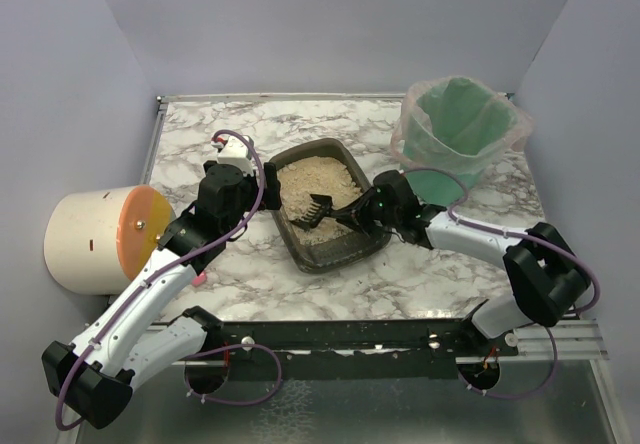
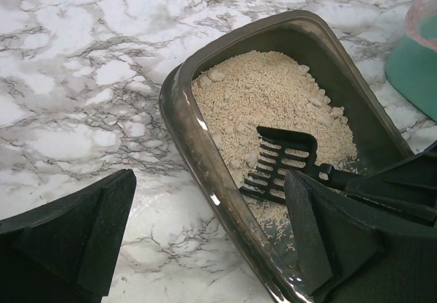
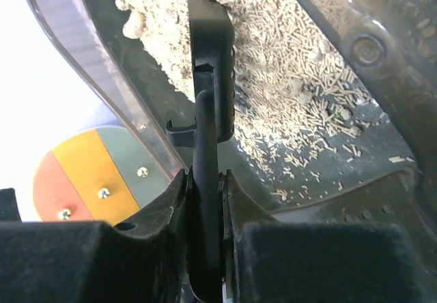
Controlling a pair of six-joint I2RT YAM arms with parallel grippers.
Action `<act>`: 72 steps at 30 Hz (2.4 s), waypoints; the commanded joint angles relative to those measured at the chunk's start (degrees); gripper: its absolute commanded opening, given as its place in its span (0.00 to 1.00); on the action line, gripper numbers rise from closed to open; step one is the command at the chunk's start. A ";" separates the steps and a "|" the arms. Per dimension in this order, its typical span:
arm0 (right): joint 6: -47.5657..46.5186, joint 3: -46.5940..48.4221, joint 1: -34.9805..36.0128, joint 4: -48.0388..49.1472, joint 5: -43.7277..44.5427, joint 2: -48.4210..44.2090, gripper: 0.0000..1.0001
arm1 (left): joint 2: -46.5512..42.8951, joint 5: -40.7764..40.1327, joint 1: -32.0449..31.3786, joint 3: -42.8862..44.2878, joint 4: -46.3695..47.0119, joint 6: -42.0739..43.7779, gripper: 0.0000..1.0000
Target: Clean the litter box
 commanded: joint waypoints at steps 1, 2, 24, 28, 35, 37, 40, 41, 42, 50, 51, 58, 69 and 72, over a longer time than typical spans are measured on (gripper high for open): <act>4.54 -1.53 0.02 5.51 9.24 2.64 0.01 | 0.20 1.18 -0.29 -0.80 0.38 0.10 0.99; 4.66 -1.65 0.02 7.22 8.91 3.30 0.01 | 0.21 1.23 -0.29 -0.85 0.38 0.14 0.99; 1.73 -6.09 1.51 37.02 0.46 14.52 0.01 | 0.16 1.59 -0.29 -0.89 0.37 0.14 0.99; 1.78 -8.63 1.51 43.82 0.63 14.64 0.01 | 0.26 1.75 -0.29 -0.89 0.45 0.07 0.99; 2.34 -11.67 1.51 49.74 0.86 14.45 0.01 | 0.68 1.95 -0.29 -0.89 0.37 0.14 0.99; 2.27 -12.35 1.51 49.37 1.49 13.68 0.01 | 0.63 1.94 -0.29 -0.89 0.37 0.14 0.99; 2.41 -14.01 1.51 50.04 2.69 12.75 0.01 | 0.63 1.95 -0.29 -0.89 0.38 0.14 0.99; 2.55 -14.52 1.51 50.31 3.04 12.54 0.01 | 0.63 1.97 -0.29 -0.96 0.42 0.14 0.99; 2.76 -14.92 1.51 50.58 3.31 12.30 0.01 | 0.60 1.95 -0.29 -0.92 0.39 0.19 0.99; 2.14 -18.93 1.52 52.02 6.45 7.66 0.01 | 0.62 1.85 -0.29 -0.98 0.41 0.23 0.99; 1.76 -19.52 1.51 51.92 6.79 6.90 0.01 | 0.65 1.85 -0.29 -0.98 0.38 0.23 0.99; 0.12 -24.57 1.51 52.93 11.37 0.18 0.01 | 0.52 1.77 -0.29 -1.07 0.38 0.06 0.99; -3.08 -30.41 1.51 56.10 11.73 -9.20 0.01 | 1.01 1.60 -0.29 -1.07 0.44 -0.01 0.99; -2.29 -31.63 1.51 59.85 9.19 -8.87 0.01 | 1.09 1.44 -0.28 -1.07 0.53 -0.03 0.99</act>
